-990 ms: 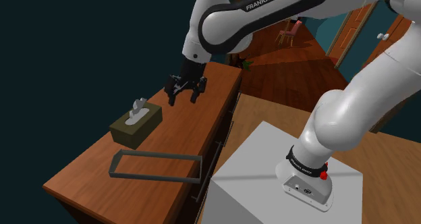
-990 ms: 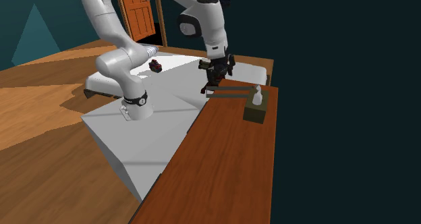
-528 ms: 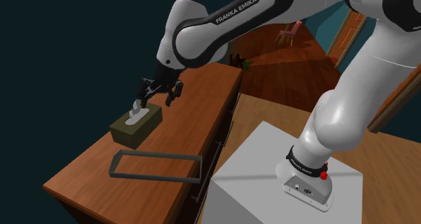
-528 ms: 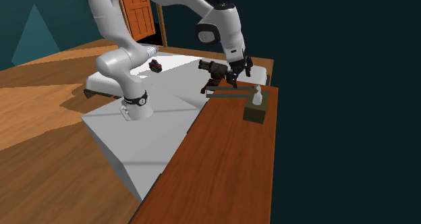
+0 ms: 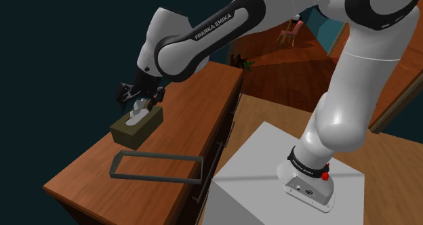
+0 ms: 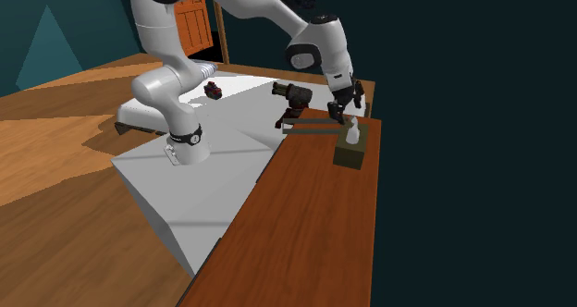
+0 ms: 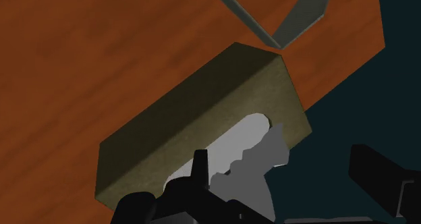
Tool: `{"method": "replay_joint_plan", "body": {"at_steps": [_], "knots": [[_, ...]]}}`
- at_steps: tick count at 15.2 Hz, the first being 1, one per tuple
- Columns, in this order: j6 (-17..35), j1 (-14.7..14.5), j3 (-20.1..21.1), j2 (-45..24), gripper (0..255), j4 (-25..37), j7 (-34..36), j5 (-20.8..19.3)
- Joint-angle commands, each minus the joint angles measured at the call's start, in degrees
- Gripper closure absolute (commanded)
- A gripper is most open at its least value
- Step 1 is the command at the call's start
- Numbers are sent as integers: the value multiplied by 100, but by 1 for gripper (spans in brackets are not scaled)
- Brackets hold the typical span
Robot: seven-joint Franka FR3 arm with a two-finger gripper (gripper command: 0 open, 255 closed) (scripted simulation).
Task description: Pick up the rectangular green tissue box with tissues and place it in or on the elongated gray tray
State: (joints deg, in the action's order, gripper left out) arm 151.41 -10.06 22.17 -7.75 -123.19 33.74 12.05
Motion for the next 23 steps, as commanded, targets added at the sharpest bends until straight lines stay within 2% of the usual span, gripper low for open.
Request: {"method": "replay_joint_plan", "body": {"at_steps": [1, 4, 11, 12, 21, 23], "knots": [[124, -32, -10, -148, 0, 30, 51, -76], [273, -83, -33, -346, 0, 75, 120, -178], [273, -84, -34, -346, 0, 76, 119, -177], [273, -84, -34, -346, 255, 76, 119, -177], [273, -83, -33, -346, 255, 75, 120, -177], [132, -70, -25, -246, 255, 121, 125, -155]]}}
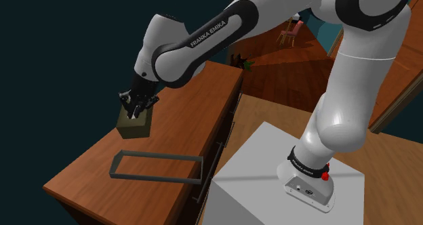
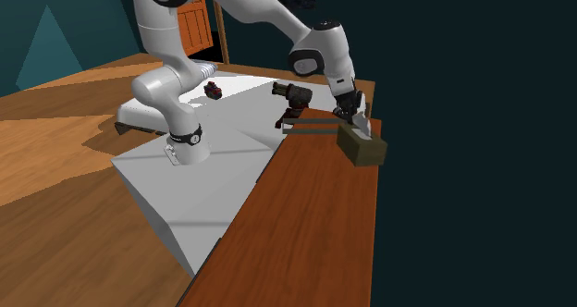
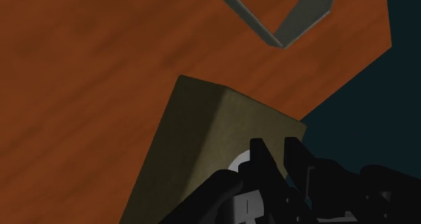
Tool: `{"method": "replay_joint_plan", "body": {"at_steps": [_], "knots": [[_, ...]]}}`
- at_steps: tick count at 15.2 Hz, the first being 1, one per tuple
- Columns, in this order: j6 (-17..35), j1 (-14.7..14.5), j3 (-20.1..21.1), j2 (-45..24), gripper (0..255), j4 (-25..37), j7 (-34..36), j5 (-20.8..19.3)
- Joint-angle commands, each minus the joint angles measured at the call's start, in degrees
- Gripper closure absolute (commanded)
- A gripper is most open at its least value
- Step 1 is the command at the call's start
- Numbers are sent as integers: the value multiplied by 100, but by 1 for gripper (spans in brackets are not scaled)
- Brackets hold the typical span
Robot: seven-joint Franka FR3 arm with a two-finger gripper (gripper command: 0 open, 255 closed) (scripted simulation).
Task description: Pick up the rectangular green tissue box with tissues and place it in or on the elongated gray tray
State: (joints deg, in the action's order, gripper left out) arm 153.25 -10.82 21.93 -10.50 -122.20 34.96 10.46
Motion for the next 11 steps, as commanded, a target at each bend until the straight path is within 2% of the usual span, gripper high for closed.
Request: {"method": "replay_joint_plan", "body": {"at_steps": [1, 11], "knots": [[-124, 12, 2, 76, 255, 50, 6, 13], [-846, 63, 11, 497, 255, 371, 55, 81]]}}
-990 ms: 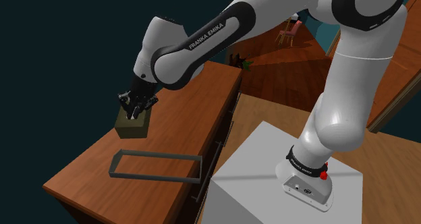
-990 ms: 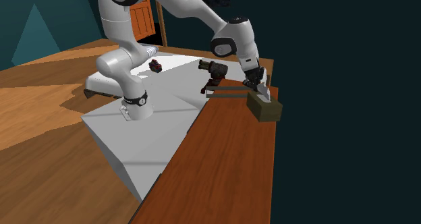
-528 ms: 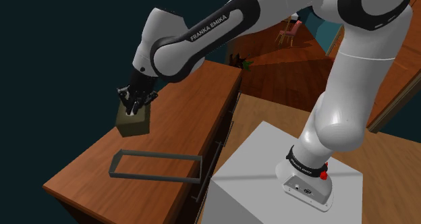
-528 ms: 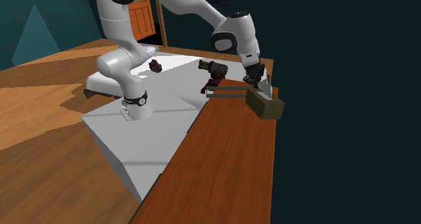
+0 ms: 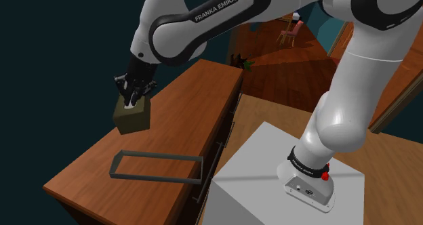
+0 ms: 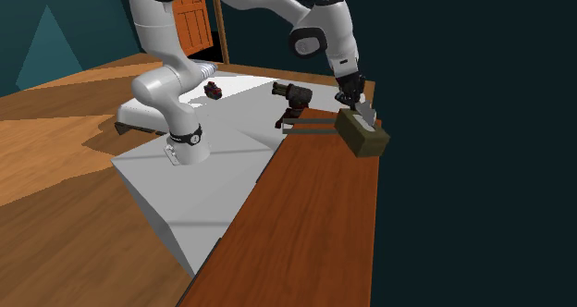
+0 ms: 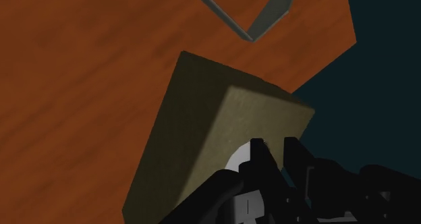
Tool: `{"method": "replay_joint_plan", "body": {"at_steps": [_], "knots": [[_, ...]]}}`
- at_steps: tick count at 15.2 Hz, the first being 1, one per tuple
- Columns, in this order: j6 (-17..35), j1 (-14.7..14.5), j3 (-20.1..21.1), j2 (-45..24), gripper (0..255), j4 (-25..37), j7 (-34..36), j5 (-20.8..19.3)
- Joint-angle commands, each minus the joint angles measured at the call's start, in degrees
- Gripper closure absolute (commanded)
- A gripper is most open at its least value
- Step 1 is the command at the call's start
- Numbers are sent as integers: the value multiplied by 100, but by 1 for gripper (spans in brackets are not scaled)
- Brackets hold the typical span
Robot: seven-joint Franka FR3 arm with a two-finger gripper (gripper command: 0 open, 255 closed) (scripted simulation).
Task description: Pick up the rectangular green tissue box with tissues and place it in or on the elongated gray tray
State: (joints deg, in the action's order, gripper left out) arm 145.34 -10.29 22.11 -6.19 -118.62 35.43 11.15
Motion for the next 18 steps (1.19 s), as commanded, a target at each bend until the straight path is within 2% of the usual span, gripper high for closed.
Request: {"method": "replay_joint_plan", "body": {"at_steps": [1, 11, 18], "knots": [[-129, 15, -6, 103, 255, 52, 15, 16], [-796, 46, -23, 376, 255, 460, 88, 29], [-860, -247, 256, 1558, 255, -502, 535, 371]]}}
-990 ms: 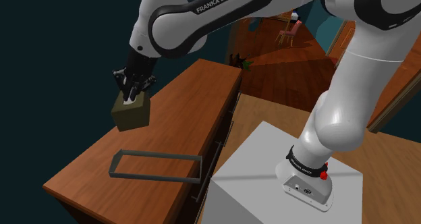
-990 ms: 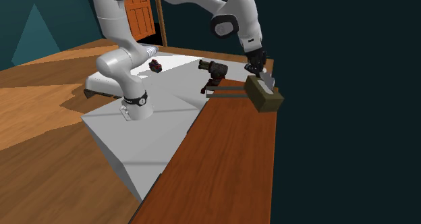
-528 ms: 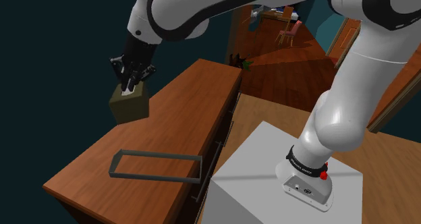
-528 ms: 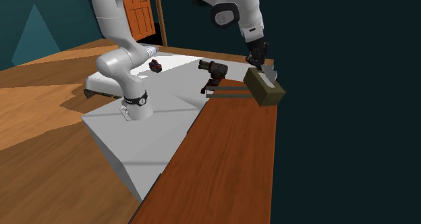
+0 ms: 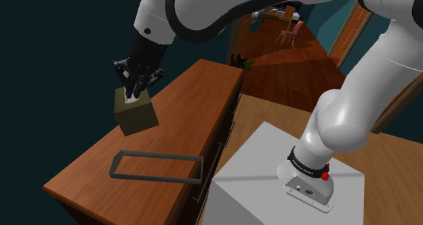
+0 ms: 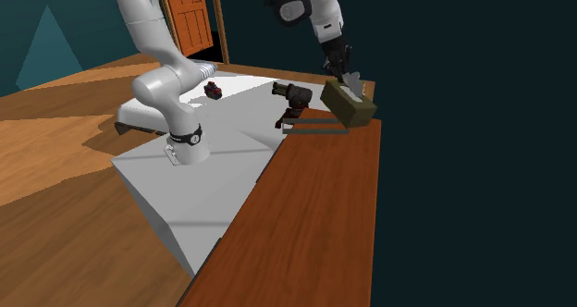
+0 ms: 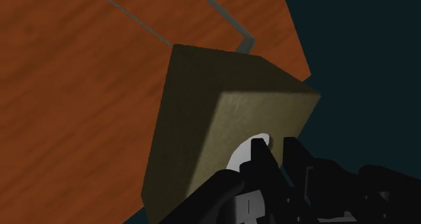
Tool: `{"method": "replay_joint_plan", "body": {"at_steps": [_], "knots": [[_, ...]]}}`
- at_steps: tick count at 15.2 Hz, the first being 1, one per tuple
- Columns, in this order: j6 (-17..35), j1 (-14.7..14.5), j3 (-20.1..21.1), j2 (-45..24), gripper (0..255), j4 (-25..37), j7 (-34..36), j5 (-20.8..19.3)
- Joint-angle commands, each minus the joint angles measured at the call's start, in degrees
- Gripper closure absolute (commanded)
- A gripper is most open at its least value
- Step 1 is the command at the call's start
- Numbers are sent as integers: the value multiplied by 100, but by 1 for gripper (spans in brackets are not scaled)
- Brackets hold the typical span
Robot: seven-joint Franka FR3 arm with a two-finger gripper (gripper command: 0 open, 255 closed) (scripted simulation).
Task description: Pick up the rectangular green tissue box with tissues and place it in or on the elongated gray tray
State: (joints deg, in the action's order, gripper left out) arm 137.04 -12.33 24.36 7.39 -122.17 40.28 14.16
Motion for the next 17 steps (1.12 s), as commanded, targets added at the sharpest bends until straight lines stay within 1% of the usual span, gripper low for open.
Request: {"method": "replay_joint_plan", "body": {"at_steps": [1, 7, 8, 17], "knots": [[-57, -94, 71, 361, 255, -258, 124, 117], [-304, -423, 347, 1275, 255, -777, 632, 377], [-406, -532, 442, 1538, 255, -889, 811, 449], [327, -565, 574, 1317, 255, -1410, 751, 519]]}}
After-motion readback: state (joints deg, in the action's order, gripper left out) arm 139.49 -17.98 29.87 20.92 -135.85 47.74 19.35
